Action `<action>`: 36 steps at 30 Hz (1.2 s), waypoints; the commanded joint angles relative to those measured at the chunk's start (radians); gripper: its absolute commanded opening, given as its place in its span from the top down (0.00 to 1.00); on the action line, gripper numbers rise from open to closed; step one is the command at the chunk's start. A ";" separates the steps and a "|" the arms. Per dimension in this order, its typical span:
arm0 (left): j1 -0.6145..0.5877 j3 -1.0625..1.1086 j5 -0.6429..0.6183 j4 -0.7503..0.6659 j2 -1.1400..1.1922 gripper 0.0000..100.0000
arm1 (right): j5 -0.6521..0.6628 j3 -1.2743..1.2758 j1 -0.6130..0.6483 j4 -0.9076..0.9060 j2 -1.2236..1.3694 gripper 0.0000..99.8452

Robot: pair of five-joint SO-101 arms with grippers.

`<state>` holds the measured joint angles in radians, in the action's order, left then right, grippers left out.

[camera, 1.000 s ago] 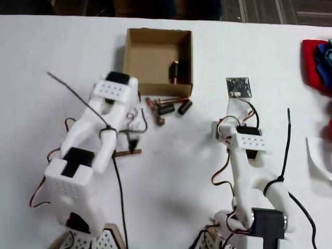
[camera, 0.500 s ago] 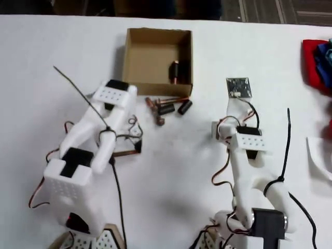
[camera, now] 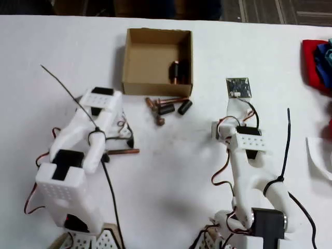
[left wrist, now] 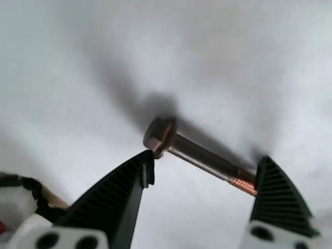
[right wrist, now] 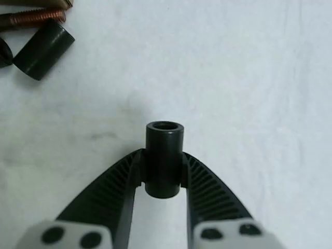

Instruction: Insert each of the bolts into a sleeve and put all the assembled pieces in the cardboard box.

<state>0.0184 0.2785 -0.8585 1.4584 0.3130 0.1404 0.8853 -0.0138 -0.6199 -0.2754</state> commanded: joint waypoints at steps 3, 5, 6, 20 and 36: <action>-0.005 -0.001 0.103 -0.029 -0.018 0.75 | -0.008 -0.005 0.012 0.018 -0.056 0.98; -0.005 0.008 0.153 -0.071 -0.018 0.87 | -0.008 -0.005 0.012 0.018 -0.056 0.98; -0.008 0.008 0.173 -0.094 -0.018 0.94 | -0.008 -0.005 0.010 0.018 -0.056 0.98; -0.002 -0.107 0.736 -0.183 -0.021 0.95 | -0.008 -0.005 0.007 0.018 -0.056 0.98; -0.032 -0.282 0.861 -0.198 0.124 0.83 | -0.008 -0.005 0.010 0.018 -0.056 0.98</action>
<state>-0.0107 0.0591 0.0192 1.2666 0.4066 0.1404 0.8853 -0.0138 -0.6199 -0.2754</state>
